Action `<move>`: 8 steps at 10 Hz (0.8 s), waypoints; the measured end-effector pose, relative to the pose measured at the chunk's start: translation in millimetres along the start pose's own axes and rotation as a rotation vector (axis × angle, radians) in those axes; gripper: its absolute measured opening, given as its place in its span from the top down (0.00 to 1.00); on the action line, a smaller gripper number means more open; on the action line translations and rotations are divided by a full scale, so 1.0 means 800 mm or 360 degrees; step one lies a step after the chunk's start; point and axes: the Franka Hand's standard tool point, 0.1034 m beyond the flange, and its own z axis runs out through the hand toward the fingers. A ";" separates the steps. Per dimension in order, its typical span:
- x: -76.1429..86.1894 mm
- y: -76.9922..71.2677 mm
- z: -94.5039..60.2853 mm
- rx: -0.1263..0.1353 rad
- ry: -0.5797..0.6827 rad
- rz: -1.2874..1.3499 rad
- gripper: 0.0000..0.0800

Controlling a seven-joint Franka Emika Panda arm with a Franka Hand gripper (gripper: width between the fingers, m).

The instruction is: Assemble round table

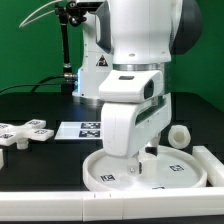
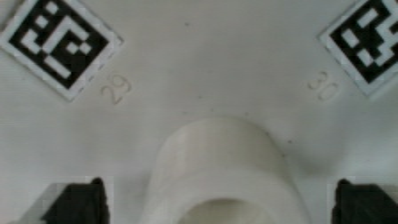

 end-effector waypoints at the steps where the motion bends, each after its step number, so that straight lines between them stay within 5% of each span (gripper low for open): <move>1: -0.010 -0.002 -0.009 -0.0004 -0.0006 0.0014 0.19; 4: -0.020 -0.040 -0.054 -0.0060 0.0015 0.0299 0.19; 6: -0.015 -0.070 -0.062 -0.0057 0.0015 0.0465 0.19; 8: -0.007 -0.067 -0.066 -0.0065 0.0022 0.0438 0.19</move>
Offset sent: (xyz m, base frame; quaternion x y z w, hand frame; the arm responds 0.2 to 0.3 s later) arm -0.0526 -0.0120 0.0451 -0.0750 -0.0426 0.1638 0.9827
